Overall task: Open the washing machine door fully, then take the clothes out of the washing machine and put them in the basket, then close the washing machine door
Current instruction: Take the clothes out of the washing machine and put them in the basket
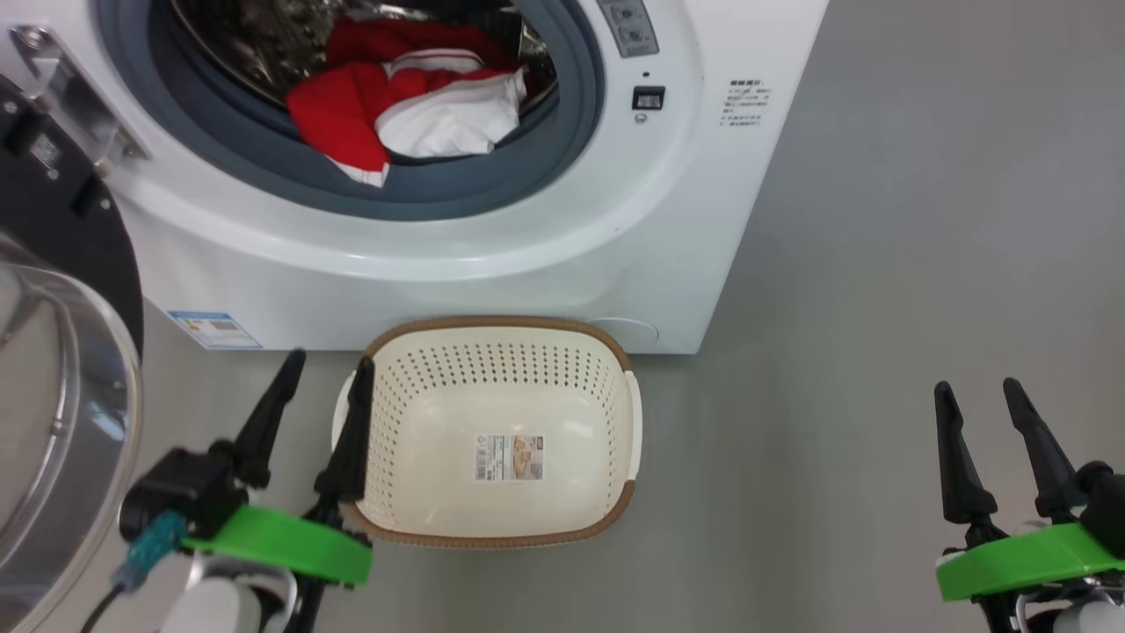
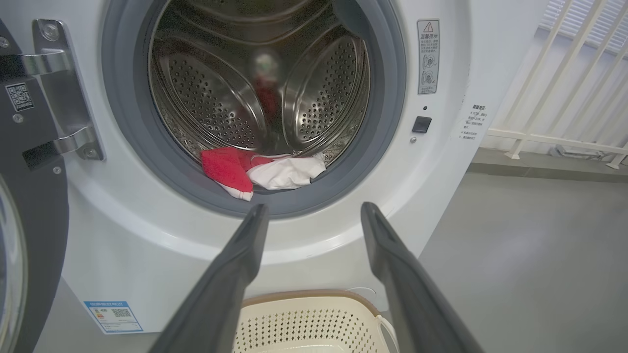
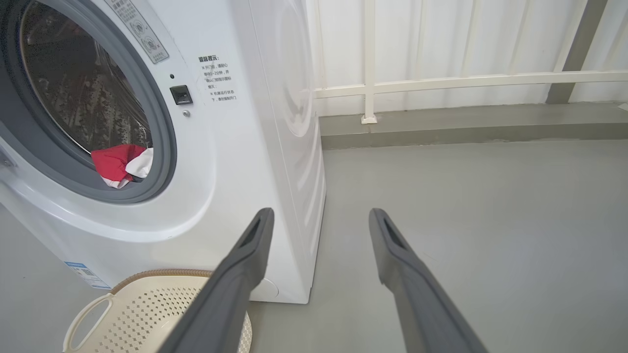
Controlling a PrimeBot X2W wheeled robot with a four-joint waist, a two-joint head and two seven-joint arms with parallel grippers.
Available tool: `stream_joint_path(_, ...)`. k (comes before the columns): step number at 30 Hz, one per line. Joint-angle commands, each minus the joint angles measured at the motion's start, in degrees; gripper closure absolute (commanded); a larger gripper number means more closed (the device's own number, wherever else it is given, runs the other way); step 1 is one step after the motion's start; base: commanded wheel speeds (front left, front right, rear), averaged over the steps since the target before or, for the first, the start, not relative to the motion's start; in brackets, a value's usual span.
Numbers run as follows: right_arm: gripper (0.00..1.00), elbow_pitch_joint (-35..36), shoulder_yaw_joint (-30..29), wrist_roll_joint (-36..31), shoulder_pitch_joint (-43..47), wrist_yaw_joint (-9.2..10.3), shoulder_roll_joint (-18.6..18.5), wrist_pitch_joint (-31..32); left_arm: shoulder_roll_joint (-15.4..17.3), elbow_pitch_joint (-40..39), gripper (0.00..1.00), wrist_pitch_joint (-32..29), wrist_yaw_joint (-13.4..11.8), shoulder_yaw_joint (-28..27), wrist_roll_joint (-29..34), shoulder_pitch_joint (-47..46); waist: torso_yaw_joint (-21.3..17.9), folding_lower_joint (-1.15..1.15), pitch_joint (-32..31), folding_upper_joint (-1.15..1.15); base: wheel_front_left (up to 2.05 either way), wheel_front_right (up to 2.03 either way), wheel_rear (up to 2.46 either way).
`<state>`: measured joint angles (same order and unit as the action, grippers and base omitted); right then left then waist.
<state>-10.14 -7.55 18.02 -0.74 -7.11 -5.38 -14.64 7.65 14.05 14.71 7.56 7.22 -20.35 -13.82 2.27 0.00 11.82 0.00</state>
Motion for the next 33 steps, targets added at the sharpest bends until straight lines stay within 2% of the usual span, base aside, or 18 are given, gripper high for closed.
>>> stream_joint_path(1, 0.00, 1.6, 1.6, -0.2, -2.2, -0.37, -0.6, -0.4, 1.4, 0.8, 0.00, 0.3, -0.1, -1.3, 0.9, -4.1, -1.1, 0.00, 2.2, 0.00, 0.00, 0.00, 0.00)
stream_joint_path(9, 0.00, 2.2, 2.4, 0.0, -5.4, -0.37, 0.9, -0.4, 2.0, 16.1, 0.00, 0.3, -0.2, -1.0, 2.9, -20.5, -4.0, 0.00, 8.9, 0.00, 0.00, 0.00, 0.00)
stream_joint_path(18, 0.00, 2.7, 3.1, 0.3, -9.6, -0.37, 2.1, -0.4, 2.8, 33.2, 0.00, -1.9, -1.1, 2.5, 7.3, -40.5, -6.7, 0.00, 16.2, 0.00, 0.00, 0.00, 0.00)
stream_joint_path(26, 0.00, 3.0, 4.3, 0.9, -13.0, -0.37, 2.5, -0.4, 3.5, 43.6, 0.00, -4.9, -1.9, 4.5, 9.3, -54.5, -8.0, 0.00, 20.7, 0.00, 0.00, 0.00, 0.00)
stream_joint_path(33, 0.00, 3.4, 6.2, 2.1, -15.1, -0.37, 2.5, -0.4, 4.3, 49.7, 0.00, -5.9, -2.1, 5.5, 10.0, -61.7, -9.3, 0.00, 23.4, 0.00, 0.00, 0.00, 0.00)
